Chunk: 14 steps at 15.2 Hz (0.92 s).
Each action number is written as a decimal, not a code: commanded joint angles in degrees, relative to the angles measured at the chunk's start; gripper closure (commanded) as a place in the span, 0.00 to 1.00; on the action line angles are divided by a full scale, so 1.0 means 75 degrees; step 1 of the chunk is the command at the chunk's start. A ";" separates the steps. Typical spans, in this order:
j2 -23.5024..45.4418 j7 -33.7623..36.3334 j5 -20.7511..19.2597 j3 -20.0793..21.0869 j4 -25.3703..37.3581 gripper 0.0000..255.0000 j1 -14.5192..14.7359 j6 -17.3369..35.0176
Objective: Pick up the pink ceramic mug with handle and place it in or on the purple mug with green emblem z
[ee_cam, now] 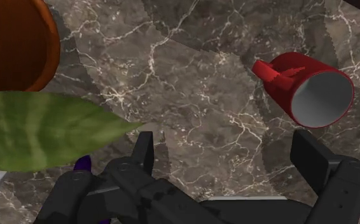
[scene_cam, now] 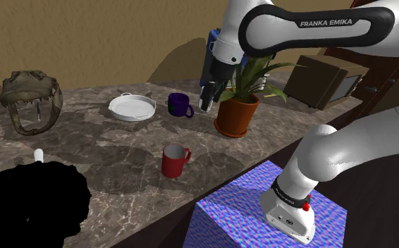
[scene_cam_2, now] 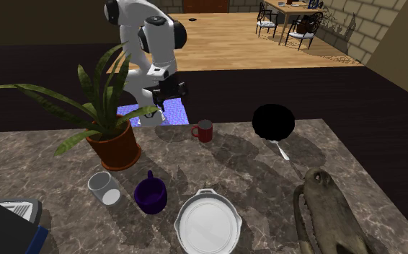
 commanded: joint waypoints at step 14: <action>0.2780 0.1204 0.0150 0.1638 -0.0115 0.00 0.0400 0.2390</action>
